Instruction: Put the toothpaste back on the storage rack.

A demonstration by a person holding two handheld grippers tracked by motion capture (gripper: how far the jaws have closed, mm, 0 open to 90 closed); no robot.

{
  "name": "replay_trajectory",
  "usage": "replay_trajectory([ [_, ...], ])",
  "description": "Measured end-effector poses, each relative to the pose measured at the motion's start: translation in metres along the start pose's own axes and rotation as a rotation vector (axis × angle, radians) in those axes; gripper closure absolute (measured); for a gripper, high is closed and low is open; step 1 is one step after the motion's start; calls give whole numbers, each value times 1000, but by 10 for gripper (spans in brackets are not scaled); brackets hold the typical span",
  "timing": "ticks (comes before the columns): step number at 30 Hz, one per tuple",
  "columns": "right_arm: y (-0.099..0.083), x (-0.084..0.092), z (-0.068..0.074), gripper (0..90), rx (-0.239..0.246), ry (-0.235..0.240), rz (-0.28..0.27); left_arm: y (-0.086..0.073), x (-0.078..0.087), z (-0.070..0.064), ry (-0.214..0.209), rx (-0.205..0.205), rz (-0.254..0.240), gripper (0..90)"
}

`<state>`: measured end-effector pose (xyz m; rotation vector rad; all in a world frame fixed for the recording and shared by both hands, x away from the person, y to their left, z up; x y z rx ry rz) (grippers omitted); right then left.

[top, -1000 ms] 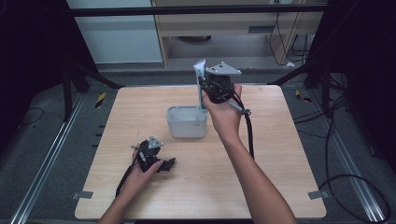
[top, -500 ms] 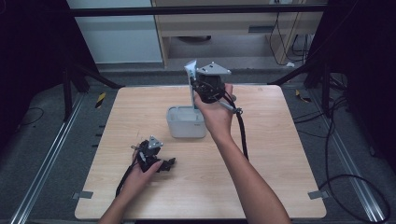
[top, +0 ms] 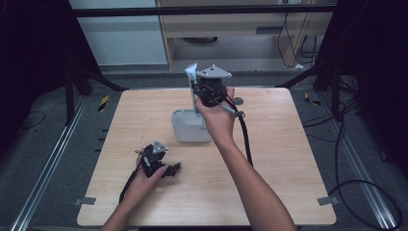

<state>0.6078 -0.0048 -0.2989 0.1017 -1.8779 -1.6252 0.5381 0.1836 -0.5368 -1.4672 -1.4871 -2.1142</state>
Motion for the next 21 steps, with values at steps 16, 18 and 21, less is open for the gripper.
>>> replay_trajectory([
  [16, 0, -6, 4, 808, 5, 11, 4, 0, 0, 0, -1, 1, 0, 0],
  [18, -1, -8, 5, 809, 9, 15, 4, 0, 0, 0, -1, 1, 0, 0],
  [21, -1, -10, 7, 808, 14, 15, 3, 0, 0, 0, 0, 1, -1, 0],
])
Point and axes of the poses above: each handheld gripper's, and its own axes: x roughly backward along the jaws, y roughly out of its top, z roughly to its left, the point moved 4 cm from there along -x, roughly forward along the jaws, and after that the axes turned 7 degrees about z, right-handed, at the moved point
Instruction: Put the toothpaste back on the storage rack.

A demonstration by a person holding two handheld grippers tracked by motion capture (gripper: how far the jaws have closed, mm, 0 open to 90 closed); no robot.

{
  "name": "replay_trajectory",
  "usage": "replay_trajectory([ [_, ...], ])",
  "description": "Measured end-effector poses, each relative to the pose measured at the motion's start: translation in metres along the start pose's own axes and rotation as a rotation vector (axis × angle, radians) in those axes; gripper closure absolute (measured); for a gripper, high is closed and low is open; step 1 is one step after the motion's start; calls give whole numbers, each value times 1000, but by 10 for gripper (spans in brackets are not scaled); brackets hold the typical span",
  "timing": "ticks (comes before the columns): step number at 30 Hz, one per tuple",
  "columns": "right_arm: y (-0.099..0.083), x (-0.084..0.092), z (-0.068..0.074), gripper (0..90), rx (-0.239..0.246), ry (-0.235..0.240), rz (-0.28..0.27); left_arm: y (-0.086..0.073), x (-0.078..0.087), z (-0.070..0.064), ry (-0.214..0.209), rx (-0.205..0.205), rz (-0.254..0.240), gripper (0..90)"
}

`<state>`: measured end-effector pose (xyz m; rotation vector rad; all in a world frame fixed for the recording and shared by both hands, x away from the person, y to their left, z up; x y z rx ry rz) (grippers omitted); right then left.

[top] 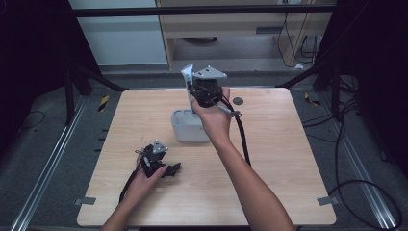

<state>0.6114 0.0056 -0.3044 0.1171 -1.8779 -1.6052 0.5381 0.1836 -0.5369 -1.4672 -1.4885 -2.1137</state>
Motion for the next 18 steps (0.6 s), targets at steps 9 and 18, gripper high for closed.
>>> replay_trajectory([
  [9, -3, -6, 5, 808, 11, 9, 7, 0, 0, 0, 1, 0, 0, 0],
  [18, -9, -10, 7, 808, 7, 17, 17, 0, 0, 0, 0, -1, 0, 0],
])
Point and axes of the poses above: each handheld gripper's, and its own axes: x roughly backward along the jaws, y roughly out of its top, z roughly to its left, the point moved 4 cm from there along -x, roughly forward along the jaws, and after that the axes turned 7 degrees about z, right-handed, at the moved point
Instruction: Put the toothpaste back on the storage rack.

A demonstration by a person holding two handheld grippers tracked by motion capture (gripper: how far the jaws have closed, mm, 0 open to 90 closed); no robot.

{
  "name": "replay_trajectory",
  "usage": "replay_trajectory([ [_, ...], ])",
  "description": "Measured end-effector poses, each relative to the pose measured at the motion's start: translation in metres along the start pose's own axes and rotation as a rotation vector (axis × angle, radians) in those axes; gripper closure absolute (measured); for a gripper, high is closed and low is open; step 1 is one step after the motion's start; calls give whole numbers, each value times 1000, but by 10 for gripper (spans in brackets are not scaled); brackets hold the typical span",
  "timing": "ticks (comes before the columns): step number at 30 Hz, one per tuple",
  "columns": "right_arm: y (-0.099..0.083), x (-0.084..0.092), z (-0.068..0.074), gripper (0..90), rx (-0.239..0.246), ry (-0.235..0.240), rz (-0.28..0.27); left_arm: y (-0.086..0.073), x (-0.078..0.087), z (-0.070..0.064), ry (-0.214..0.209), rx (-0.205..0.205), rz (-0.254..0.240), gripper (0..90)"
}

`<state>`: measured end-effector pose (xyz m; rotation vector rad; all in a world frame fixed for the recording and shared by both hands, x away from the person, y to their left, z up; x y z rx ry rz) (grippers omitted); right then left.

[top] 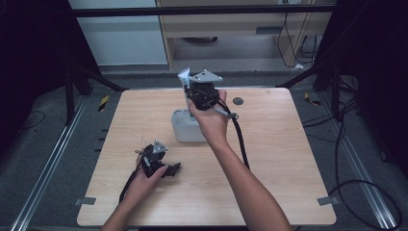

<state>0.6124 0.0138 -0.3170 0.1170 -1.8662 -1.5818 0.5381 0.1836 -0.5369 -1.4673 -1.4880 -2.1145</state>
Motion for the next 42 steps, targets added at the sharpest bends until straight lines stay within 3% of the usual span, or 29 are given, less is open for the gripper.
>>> replay_trajectory([
  [19, -10, -12, 5, 808, 3, 5, 21, 0, 0, 0, 1, 0, -1, 0],
  [42, -39, -32, 4, 808, -23, 10, 76, 0, 0, 0, -1, -1, 1, 0],
])
Point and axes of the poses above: each handheld gripper's, and its own axes: x roughly backward along the jaws, y roughly out of its top, z roughly to its left, the point moved 4 cm from there along -x, roughly forward along the jaws, and after that the axes turned 7 degrees about z, right-handed, at the moved point
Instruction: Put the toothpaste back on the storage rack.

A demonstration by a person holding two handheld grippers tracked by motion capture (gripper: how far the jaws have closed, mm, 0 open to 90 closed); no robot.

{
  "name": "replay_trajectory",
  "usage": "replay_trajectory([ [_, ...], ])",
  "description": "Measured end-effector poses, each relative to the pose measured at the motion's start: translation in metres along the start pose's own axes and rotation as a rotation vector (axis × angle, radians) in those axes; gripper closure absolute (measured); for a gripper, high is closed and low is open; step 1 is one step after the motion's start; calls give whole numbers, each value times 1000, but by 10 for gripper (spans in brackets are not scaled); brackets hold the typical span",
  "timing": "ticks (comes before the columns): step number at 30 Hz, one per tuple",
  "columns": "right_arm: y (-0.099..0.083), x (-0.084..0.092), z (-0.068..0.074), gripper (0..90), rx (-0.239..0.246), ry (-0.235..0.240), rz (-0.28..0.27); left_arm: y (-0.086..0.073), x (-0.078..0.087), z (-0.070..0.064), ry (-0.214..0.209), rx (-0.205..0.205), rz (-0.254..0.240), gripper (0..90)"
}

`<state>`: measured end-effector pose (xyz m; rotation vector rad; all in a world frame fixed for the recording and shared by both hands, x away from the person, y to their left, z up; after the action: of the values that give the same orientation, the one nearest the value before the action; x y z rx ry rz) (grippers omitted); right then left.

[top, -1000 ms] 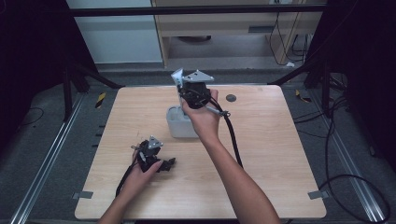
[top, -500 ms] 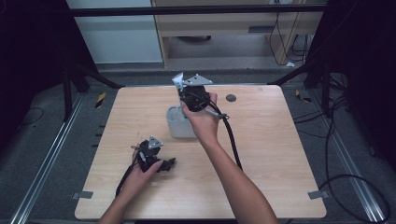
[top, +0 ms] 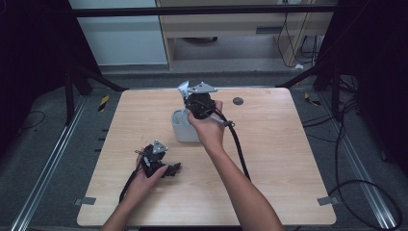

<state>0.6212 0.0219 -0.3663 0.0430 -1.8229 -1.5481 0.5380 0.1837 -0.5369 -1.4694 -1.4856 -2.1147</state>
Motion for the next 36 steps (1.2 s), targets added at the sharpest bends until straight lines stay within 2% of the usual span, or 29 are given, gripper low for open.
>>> replay_trajectory([
  [18, -8, -8, 3, 808, 10, 3, 19, 0, 0, 0, 0, 0, 0, 0],
  [36, -18, -16, 1, 808, -4, 0, 50, 0, 0, 0, 0, 0, 0, 0],
])
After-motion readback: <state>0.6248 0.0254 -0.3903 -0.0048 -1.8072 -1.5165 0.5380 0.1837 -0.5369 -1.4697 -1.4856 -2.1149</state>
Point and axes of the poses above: each handheld gripper's, and its own axes: x roughly backward along the jaws, y roughly out of its top, z roughly to its left, the point moved 4 cm from there along -x, roughly forward along the jaws, and after that the axes turned 7 degrees about z, right-handed, at the moved point
